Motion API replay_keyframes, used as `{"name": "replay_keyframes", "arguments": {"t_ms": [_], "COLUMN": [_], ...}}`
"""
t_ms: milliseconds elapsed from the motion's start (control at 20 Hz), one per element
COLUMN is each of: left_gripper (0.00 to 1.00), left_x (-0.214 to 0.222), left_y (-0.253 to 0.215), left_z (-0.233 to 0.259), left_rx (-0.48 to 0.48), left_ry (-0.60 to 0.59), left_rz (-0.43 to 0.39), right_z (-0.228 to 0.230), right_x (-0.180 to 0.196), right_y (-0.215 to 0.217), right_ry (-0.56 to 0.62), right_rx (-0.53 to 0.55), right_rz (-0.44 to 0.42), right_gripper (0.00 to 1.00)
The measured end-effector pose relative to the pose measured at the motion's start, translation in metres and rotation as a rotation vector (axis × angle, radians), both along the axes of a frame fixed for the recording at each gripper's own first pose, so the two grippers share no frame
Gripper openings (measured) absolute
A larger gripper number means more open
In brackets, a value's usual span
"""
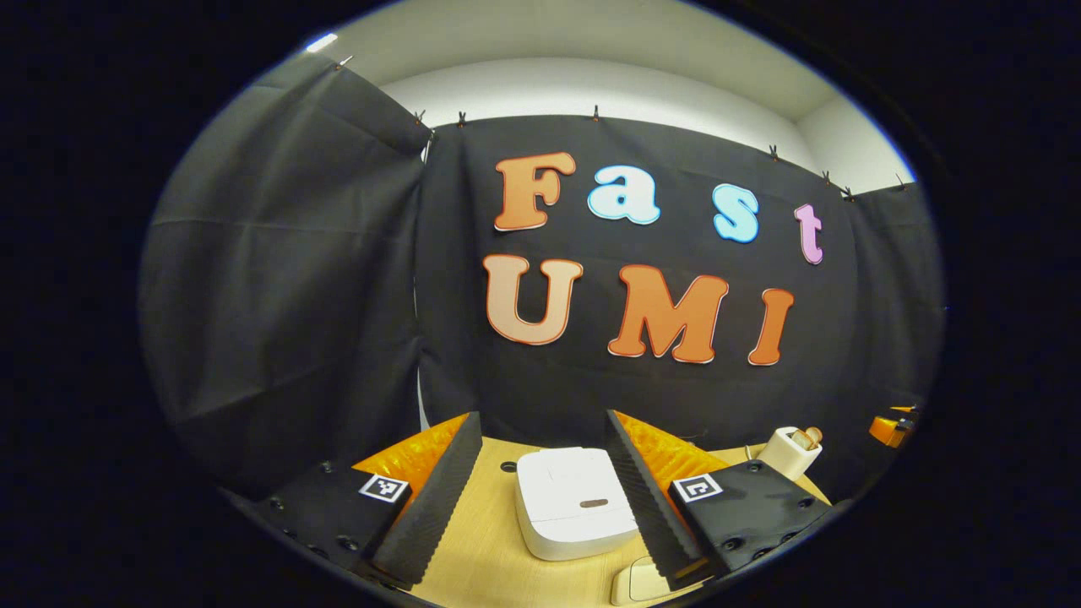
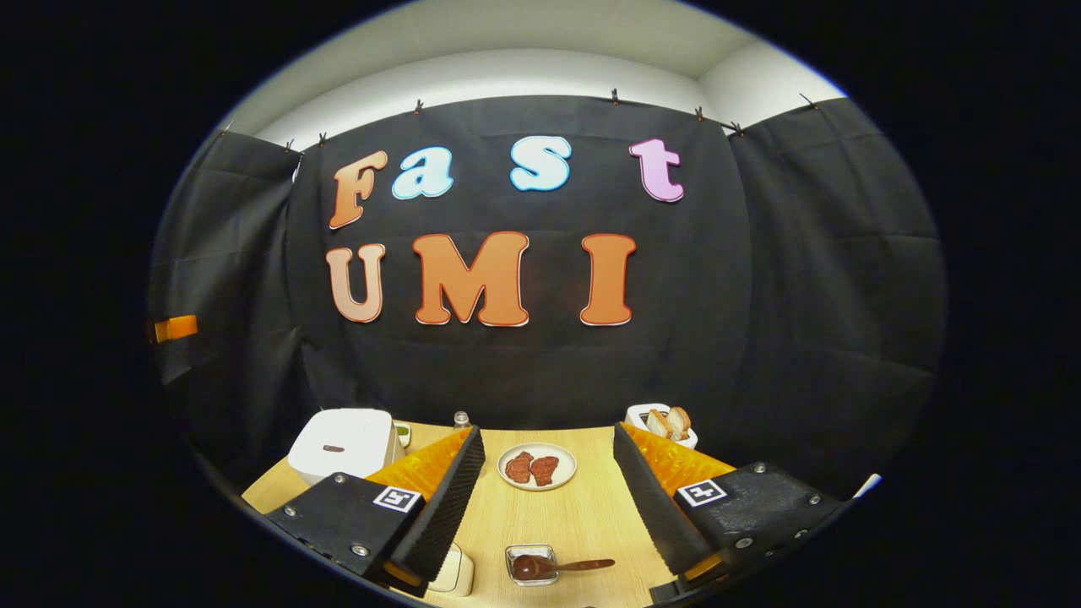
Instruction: Close the left gripper, press the button to open the rice cooker; take a wooden spoon from the chopstick holder with the right hand, scoop a spoonful of rice and pour it into the rice cooker, then put the wooden spoon back into the chopstick holder.
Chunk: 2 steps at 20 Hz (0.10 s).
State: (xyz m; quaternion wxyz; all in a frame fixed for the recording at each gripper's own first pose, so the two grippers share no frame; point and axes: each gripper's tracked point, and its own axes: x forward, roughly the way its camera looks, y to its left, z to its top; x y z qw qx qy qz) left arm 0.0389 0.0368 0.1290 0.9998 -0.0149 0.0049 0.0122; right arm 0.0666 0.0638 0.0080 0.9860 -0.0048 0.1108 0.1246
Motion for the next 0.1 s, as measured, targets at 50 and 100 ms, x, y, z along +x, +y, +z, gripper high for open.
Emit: {"name": "replay_keyframes", "arguments": {"t_ms": [50,100], "left_gripper": [0.98,0.99], "left_x": [-0.0089,-0.0165], "left_y": [0.0062,0.0124], "left_z": [0.0022,0.0027], "left_rx": [0.002,0.006], "left_ry": [-0.01,-0.014], "left_rz": [0.013,0.029], "right_z": [0.0059,0.0108], "right_x": [-0.0018,-0.0034], "right_y": [-0.0006,-0.0003], "right_ry": [-0.015,-0.028], "right_rx": [0.001,0.005], "right_rz": [-0.002,-0.005], "right_gripper": [0.95,0.95]}}
